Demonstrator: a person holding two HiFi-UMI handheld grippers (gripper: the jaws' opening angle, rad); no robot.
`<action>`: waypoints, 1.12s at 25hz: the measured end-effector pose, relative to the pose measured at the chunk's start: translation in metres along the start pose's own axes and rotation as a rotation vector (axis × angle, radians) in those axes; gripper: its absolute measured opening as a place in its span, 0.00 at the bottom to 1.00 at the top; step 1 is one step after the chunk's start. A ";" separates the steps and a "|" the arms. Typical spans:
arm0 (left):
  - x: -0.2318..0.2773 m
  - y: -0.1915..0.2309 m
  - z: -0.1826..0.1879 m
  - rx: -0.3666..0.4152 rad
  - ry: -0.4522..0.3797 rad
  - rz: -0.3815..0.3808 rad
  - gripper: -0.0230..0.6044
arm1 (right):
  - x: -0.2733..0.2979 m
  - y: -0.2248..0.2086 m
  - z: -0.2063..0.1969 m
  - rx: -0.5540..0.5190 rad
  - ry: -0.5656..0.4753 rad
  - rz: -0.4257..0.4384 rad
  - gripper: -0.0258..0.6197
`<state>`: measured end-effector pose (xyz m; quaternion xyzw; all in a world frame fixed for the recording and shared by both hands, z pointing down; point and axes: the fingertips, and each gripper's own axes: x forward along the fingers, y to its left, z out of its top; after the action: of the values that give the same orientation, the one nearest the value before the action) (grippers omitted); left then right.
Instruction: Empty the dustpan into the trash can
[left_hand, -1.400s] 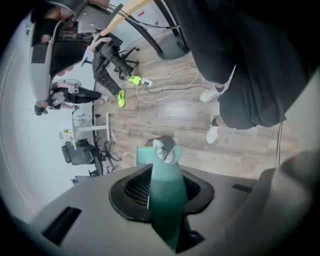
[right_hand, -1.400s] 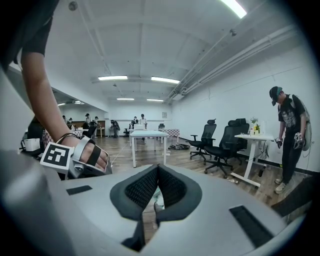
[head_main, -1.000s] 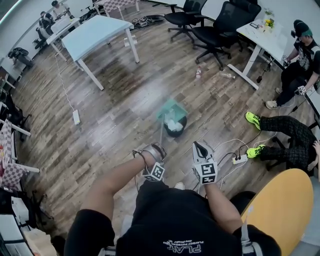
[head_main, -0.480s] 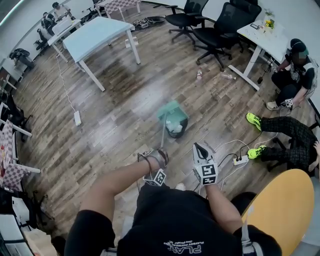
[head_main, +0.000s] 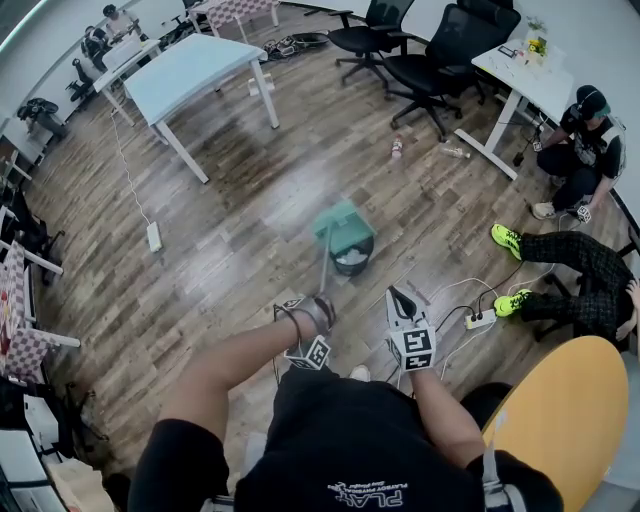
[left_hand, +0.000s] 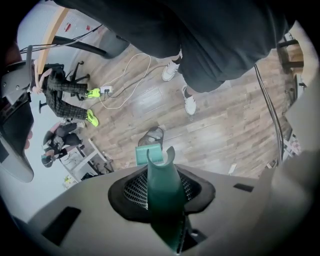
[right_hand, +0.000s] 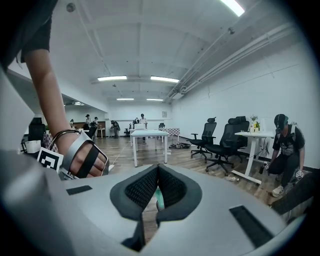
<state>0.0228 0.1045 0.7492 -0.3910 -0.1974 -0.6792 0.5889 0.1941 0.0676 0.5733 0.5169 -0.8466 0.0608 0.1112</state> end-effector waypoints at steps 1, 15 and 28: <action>0.000 0.000 0.000 -0.002 0.000 0.000 0.22 | 0.000 0.001 0.001 -0.001 -0.002 0.001 0.08; -0.011 0.020 -0.004 -0.334 -0.118 0.032 0.21 | 0.002 0.006 0.003 -0.009 0.005 0.020 0.08; -0.023 0.045 -0.051 -0.969 -0.234 0.094 0.20 | 0.008 0.008 -0.004 -0.003 0.013 0.023 0.08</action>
<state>0.0508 0.0721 0.6918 -0.7016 0.0939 -0.6170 0.3438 0.1843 0.0652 0.5788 0.5065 -0.8519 0.0643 0.1166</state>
